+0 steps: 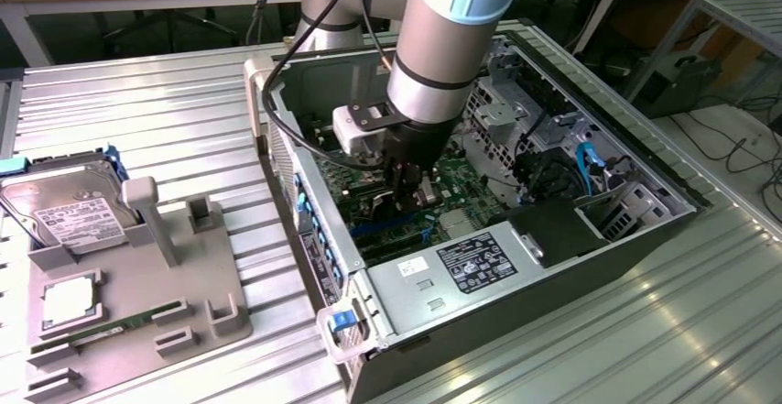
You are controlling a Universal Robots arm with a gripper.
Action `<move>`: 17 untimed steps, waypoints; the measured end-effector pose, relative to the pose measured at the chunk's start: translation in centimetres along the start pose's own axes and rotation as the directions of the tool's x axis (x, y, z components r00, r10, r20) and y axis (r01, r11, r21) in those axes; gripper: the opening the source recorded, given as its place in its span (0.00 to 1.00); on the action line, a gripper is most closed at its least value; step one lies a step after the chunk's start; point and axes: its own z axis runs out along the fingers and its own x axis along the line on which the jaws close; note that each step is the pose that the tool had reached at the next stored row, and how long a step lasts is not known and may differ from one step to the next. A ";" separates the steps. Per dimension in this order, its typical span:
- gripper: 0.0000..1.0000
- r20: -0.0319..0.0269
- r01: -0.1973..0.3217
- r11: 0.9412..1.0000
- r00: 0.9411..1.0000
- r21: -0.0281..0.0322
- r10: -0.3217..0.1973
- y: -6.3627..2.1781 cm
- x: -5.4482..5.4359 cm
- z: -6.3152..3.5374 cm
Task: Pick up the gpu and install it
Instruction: 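Press down on the gpu until it lock into place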
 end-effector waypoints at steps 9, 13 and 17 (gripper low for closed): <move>0.27 0.000 0.000 1.000 1.000 0.000 0.000 -0.17 0.2 -0.01; 0.27 0.000 0.000 1.000 1.000 0.000 0.000 -0.17 0.2 0.11; 0.27 0.000 0.000 1.000 1.000 0.000 0.000 -0.16 0.2 0.40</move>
